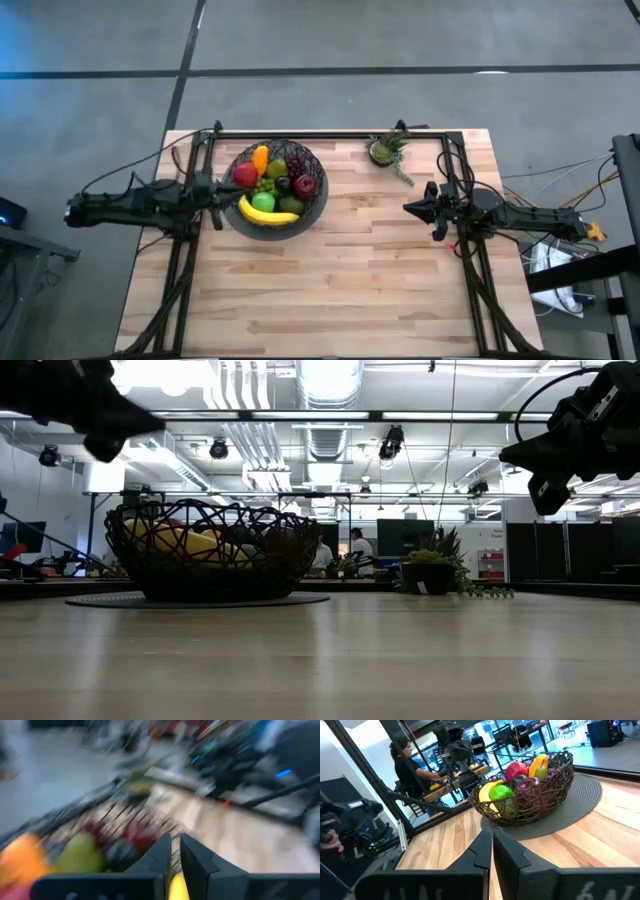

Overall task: Build produce basket
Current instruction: Return to Home Position

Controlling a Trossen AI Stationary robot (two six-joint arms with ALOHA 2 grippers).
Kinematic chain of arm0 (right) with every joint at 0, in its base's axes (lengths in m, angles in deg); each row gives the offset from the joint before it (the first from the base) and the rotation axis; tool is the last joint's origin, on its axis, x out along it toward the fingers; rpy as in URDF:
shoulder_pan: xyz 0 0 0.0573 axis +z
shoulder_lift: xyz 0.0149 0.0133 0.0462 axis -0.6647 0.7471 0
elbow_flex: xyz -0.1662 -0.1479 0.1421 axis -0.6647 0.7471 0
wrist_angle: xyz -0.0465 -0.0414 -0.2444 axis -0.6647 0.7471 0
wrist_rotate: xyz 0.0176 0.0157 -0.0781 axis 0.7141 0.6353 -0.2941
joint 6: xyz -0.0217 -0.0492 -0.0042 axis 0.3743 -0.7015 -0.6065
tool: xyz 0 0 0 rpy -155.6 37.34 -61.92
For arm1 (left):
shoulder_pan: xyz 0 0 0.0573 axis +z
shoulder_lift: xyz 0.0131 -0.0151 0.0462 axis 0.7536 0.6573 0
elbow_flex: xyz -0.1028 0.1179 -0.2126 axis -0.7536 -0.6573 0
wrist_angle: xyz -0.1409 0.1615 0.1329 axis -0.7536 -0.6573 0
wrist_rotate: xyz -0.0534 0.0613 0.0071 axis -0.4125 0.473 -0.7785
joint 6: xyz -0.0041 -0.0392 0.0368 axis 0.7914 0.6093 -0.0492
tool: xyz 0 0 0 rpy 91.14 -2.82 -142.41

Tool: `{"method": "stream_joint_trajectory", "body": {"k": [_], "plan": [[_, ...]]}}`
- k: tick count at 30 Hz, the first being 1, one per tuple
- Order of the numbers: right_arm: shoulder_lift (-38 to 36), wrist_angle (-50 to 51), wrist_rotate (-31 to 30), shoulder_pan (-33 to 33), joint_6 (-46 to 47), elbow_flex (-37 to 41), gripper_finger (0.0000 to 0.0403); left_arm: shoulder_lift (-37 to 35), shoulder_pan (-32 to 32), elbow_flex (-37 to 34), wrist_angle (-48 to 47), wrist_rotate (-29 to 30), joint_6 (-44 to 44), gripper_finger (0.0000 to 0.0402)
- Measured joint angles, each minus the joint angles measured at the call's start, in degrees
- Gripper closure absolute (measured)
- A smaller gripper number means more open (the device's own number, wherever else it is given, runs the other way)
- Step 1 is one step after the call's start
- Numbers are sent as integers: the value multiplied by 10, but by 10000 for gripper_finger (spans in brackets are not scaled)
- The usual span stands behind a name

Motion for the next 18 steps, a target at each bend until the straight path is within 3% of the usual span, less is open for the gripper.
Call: {"method": "stream_joint_trajectory", "body": {"k": [4, 7, 11, 18], "plan": [[0, 0, 0, 0, 0, 0, 394, -59, 0, -83, 201, -119, -99, 380], [0, -1, 0, 0, 0, 0, 394, -94, 0, -141, 306, -154, -112, 380], [0, -1, 0, 0, 0, 0, 394, -148, 0, -184, 329, -158, -111, 380], [0, -1, 1, 0, 0, 0, 394, -141, 0, -195, 292, -203, -115, 380]]}}
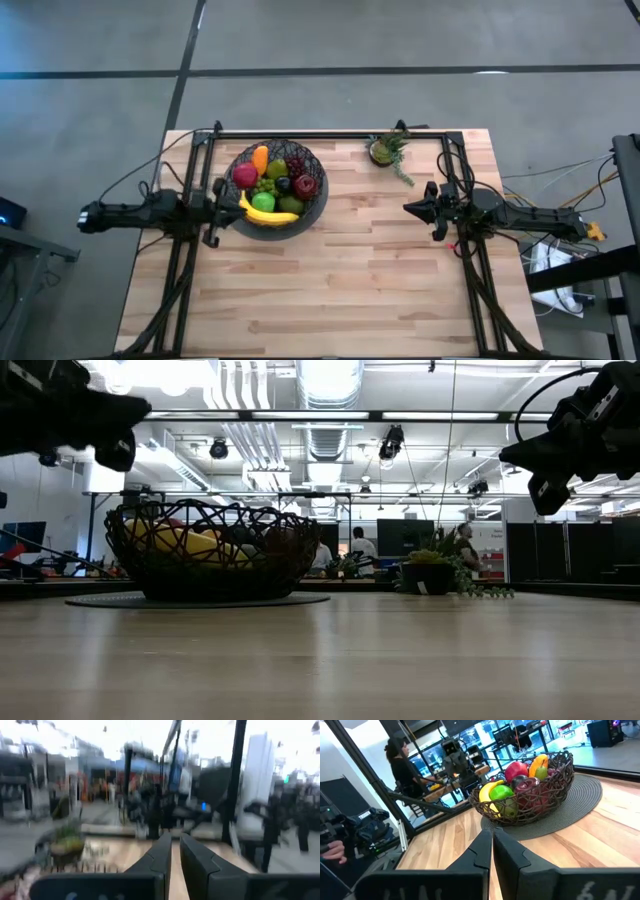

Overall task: Build produce basket
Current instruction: Return to Home Position

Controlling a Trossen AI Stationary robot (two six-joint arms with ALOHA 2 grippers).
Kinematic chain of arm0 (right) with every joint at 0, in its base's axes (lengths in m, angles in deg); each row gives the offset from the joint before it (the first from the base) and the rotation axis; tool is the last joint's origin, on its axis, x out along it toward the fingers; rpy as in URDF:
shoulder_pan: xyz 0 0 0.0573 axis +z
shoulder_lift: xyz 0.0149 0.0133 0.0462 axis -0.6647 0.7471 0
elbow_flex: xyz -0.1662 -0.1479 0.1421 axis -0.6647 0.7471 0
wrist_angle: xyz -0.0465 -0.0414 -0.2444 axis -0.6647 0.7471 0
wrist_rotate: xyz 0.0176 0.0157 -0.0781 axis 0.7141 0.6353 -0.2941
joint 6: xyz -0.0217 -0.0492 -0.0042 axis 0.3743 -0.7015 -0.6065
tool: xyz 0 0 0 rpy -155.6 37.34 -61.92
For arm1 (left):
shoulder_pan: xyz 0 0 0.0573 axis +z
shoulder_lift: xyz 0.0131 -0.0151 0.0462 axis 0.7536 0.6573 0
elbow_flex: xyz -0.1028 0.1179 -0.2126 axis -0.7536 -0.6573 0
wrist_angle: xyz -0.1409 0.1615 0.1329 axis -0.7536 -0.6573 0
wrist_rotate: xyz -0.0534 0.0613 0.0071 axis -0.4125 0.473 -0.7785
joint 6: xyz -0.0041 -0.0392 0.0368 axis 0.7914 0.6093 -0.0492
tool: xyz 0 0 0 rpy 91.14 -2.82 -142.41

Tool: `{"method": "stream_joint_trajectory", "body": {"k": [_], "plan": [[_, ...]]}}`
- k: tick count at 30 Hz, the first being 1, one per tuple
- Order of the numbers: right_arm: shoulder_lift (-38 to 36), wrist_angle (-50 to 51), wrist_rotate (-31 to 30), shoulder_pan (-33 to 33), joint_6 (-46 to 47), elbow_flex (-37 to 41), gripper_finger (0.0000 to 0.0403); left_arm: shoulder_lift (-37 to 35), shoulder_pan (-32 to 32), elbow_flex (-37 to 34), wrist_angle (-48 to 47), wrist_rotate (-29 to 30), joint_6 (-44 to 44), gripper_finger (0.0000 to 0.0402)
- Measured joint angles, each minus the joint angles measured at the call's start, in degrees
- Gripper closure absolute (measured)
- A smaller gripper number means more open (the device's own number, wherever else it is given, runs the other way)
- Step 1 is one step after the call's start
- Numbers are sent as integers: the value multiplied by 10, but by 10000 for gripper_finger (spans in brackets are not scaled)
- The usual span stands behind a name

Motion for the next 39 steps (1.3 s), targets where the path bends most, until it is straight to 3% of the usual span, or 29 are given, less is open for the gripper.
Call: {"method": "stream_joint_trajectory", "body": {"k": [13, 20, 39], "plan": [[0, 0, -1, 0, 0, 0, 394, 2, 0, -16, -72, 4, -28, 380], [0, 0, -1, 0, 0, 0, 394, 1, 0, -17, -77, 75, -46, 380], [0, 0, -1, 0, 0, 0, 394, 3, 0, -18, -78, 74, -41, 380]]}}
